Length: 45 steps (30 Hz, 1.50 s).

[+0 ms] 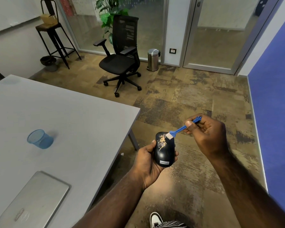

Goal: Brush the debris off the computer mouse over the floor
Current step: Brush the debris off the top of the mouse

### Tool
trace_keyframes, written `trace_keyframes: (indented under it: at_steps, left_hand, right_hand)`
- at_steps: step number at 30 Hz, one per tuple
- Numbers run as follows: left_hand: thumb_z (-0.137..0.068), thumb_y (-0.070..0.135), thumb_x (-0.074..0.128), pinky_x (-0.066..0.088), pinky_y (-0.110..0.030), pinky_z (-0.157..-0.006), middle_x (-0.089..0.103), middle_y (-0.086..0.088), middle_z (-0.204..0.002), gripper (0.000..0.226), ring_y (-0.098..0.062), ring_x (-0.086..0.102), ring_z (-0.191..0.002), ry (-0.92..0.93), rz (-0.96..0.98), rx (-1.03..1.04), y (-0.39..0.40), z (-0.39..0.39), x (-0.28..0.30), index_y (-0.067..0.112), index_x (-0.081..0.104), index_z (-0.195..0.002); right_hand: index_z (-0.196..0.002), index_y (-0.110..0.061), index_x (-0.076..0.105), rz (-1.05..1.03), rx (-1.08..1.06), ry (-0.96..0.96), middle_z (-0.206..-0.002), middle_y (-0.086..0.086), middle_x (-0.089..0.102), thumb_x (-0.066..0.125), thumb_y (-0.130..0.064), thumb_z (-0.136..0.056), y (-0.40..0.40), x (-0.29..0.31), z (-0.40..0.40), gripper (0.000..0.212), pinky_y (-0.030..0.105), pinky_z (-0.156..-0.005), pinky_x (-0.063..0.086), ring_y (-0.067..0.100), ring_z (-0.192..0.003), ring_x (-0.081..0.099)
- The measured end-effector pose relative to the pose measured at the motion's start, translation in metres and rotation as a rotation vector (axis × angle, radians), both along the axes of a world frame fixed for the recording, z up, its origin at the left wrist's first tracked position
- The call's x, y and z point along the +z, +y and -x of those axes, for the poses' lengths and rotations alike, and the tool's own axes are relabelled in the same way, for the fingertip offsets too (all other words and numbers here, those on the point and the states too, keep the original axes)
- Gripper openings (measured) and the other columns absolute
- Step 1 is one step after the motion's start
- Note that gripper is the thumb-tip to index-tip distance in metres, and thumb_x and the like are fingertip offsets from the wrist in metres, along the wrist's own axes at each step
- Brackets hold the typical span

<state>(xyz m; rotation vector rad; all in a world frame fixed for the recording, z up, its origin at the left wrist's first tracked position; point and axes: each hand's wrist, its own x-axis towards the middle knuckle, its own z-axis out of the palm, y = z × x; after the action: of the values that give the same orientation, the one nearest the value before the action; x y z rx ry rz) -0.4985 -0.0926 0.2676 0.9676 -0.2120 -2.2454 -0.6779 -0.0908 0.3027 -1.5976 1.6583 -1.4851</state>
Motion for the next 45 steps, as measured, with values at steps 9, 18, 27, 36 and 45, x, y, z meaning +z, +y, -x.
trace_keyframes:
  at_steps: [9, 18, 27, 36, 45]
  left_hand:
    - [-0.103, 0.033, 0.029, 0.055, -0.044, -0.082, 0.06, -0.028, -0.118, 0.054, -0.039, 0.062, -0.091, -0.022, 0.027, -0.025, 0.002, 0.002, 0.002, -0.008, 0.053, -0.129]
    - [-0.103, 0.033, 0.029, 0.053, -0.044, -0.084, 0.065, -0.027, -0.11, 0.052, -0.039, 0.062, -0.091, -0.028, 0.018, -0.024, 0.004, 0.001, 0.002, -0.007, 0.056, -0.124]
    - [-0.102, 0.032, 0.032, 0.055, -0.044, -0.082, 0.064, -0.027, -0.112, 0.052, -0.039, 0.063, -0.09, -0.027, 0.036, -0.028, 0.004, 0.002, 0.002, -0.007, 0.055, -0.128]
    - [-0.102, 0.034, 0.031, 0.059, -0.041, -0.077, 0.059, -0.03, -0.118, 0.055, -0.039, 0.063, -0.091, -0.012, 0.007, 0.0, 0.001, -0.003, 0.0, -0.009, 0.053, -0.129]
    - [-0.102, 0.033, 0.031, 0.06, -0.04, -0.074, 0.06, -0.029, -0.118, 0.054, -0.038, 0.063, -0.089, 0.021, -0.005, 0.014, 0.0, -0.004, 0.002, -0.009, 0.057, -0.124]
  right_hand:
    - [-0.091, -0.018, 0.071, -0.023, -0.074, 0.036, -0.072, -0.002, 0.073, 0.067, -0.016, -0.09, -0.006, -0.007, 0.001, 0.005, 0.047, -0.066, 0.061, 0.013, -0.068, 0.073]
    - [-0.094, -0.011, 0.074, -0.043, -0.043, 0.11, -0.075, 0.0, 0.074, 0.067, -0.013, -0.091, -0.012, -0.012, 0.003, 0.008, 0.045, -0.066, 0.061, 0.013, -0.07, 0.073]
    - [-0.09, -0.019, 0.071, -0.073, -0.041, 0.073, -0.073, 0.002, 0.073, 0.067, -0.011, -0.09, -0.009, -0.008, 0.007, 0.009, 0.047, -0.066, 0.062, 0.017, -0.068, 0.073]
    - [-0.084, -0.027, 0.068, -0.024, 0.059, 0.056, -0.07, -0.005, 0.072, 0.066, -0.012, -0.088, 0.004, -0.005, 0.013, 0.016, 0.042, -0.06, 0.061, 0.011, -0.063, 0.071]
    - [-0.082, -0.036, 0.067, 0.008, 0.049, 0.022, -0.068, -0.005, 0.072, 0.063, -0.02, -0.086, 0.006, -0.008, 0.013, 0.017, 0.044, -0.059, 0.06, 0.012, -0.063, 0.071]
